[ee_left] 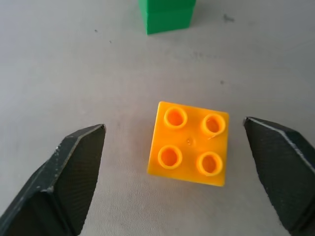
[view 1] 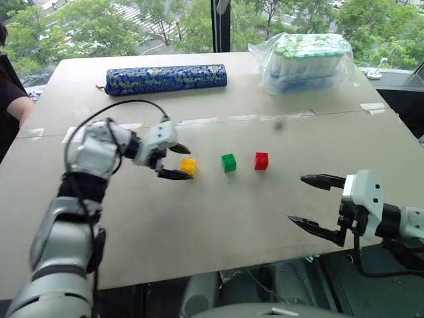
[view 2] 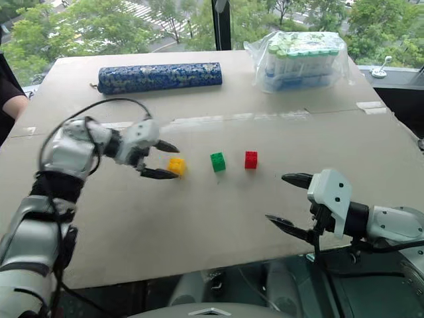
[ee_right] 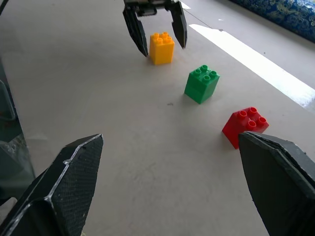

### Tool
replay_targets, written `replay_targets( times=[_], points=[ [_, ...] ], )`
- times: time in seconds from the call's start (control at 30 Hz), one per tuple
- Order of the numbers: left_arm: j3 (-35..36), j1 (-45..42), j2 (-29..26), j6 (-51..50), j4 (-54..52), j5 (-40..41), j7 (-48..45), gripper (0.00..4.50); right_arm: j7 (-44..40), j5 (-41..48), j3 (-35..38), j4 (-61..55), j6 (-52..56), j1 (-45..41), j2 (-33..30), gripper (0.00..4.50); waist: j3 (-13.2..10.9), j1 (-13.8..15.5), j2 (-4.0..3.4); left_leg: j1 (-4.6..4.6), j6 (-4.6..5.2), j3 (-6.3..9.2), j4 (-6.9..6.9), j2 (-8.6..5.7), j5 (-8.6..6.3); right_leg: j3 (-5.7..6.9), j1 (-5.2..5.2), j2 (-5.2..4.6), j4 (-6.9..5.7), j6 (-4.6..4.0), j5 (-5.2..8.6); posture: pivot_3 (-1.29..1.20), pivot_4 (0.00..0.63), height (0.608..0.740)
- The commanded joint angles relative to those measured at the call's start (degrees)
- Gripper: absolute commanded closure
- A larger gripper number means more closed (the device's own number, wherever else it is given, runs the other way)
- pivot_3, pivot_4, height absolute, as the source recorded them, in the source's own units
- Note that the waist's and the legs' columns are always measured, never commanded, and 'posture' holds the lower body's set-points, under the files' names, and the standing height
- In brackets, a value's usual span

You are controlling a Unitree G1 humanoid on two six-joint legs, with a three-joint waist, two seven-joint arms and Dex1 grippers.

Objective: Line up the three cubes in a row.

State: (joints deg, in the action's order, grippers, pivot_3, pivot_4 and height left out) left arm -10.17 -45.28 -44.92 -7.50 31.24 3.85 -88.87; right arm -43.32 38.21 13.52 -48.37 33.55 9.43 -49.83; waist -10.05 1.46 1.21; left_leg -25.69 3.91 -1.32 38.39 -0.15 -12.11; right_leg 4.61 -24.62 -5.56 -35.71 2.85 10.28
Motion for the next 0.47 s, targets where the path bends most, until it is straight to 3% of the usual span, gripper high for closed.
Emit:
replay_targets(
  times=[0.03, 0.13, 0.23, 0.33, 0.47],
  points=[
    [18.0, 16.9, -7.6, -17.2, -24.3, 10.4, 5.1, 0.01, -0.3, -2.5, 6.5, 2.0, -2.3, 5.3, 1.1, 0.00, 0.0, -0.3, -0.01, 0.01, 0.00, 0.01, 0.00, 0.01, 0.00, -0.01, 0.02, -0.01, -0.01, -0.03, -0.02, 0.00, 0.150, 0.740],
    [31.5, 32.4, -7.5, -27.5, -38.4, 14.3, 11.4, 0.01, -1.2, -5.8, 8.7, 6.0, -5.9, 9.0, 2.3, 0.00, 0.0, -1.1, -0.05, 0.17, -0.04, -0.03, -0.07, 0.04, -0.03, -0.17, 0.06, -0.29, 0.08, -0.05, 0.06, 0.00, 0.150, 0.740],
    [44.0, 49.1, -1.2, -33.5, -50.6, 18.6, 17.3, 0.01, -2.6, -7.1, 11.3, 12.6, -10.4, 10.3, 5.1, 0.00, 0.0, -0.8, -0.10, 0.27, -0.31, -0.05, -0.10, 0.13, -0.18, -0.24, 0.09, -0.43, 0.16, -0.02, 0.08, 0.00, 0.150, 0.740],
    [50.0, 60.2, 4.7, -31.9, -55.8, 20.4, 20.8, 0.01, -7.8, -8.0, 13.4, 18.1, -15.2, 12.6, 5.4, 0.00, 0.0, -0.3, -0.16, 0.46, -0.37, -0.04, -0.10, 0.21, -0.21, -0.10, 0.27, -0.45, 0.20, -0.03, 0.09, 0.00, 0.150, 0.740],
    [52.3, 66.9, 10.0, -29.7, -60.0, 22.2, 25.7, 0.01, -12.8, -8.1, 16.3, 24.1, -19.0, 14.2, 4.6, 0.00, 0.0, 0.2, -0.22, 0.82, -0.43, 0.01, -0.22, 0.28, -0.26, -0.05, 0.69, -0.47, 0.38, -0.03, 0.11, 0.00, 0.150, 0.740]
  ],
)
